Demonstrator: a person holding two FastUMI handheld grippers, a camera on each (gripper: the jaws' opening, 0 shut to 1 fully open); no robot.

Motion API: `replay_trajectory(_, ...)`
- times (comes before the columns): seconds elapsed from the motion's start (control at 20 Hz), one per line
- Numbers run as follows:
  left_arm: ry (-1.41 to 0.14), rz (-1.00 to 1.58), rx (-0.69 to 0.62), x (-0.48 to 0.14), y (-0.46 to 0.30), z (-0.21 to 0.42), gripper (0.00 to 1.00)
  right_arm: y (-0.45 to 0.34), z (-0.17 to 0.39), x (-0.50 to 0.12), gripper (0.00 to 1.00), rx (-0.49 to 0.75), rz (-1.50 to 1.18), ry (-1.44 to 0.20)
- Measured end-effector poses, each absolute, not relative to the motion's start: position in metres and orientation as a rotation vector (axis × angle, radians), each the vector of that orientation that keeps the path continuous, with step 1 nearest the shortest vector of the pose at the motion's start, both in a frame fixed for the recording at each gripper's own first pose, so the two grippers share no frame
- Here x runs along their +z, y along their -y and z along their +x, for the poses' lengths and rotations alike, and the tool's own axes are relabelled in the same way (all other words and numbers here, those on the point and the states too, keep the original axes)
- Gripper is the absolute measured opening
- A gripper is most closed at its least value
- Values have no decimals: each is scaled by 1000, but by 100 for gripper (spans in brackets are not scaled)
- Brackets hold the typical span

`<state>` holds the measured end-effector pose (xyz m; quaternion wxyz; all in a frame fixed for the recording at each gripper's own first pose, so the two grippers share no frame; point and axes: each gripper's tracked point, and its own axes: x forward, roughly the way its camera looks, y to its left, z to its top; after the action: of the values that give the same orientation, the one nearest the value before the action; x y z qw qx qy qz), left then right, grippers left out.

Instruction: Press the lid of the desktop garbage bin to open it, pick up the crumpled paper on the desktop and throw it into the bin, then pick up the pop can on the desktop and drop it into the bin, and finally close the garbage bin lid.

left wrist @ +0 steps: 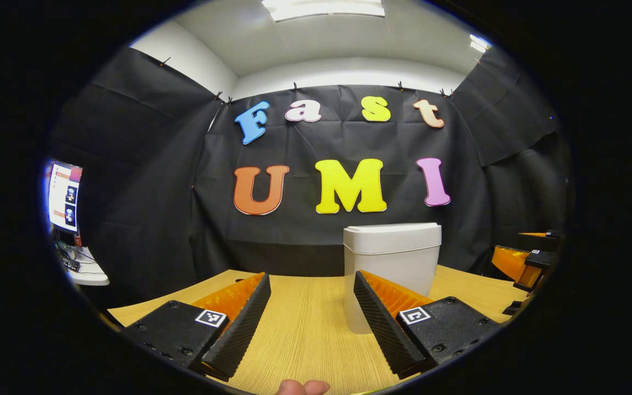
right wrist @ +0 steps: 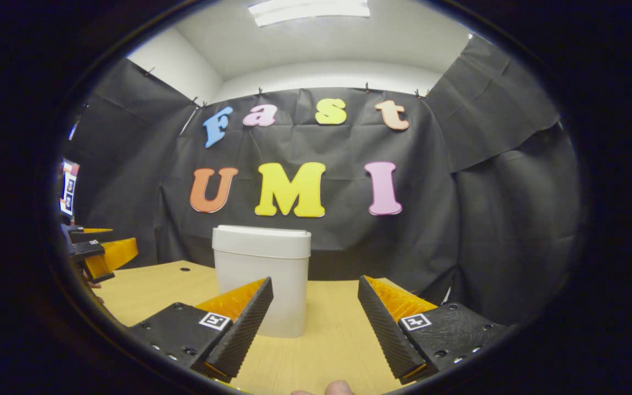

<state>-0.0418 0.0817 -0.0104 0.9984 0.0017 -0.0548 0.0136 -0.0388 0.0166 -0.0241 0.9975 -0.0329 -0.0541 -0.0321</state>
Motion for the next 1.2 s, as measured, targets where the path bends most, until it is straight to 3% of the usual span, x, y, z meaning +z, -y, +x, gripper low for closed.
replay_trajectory(1.2, 95, -15, 44, -10, -91, -42, 98, -32, -39, -28, 97, -22, -43, 110)
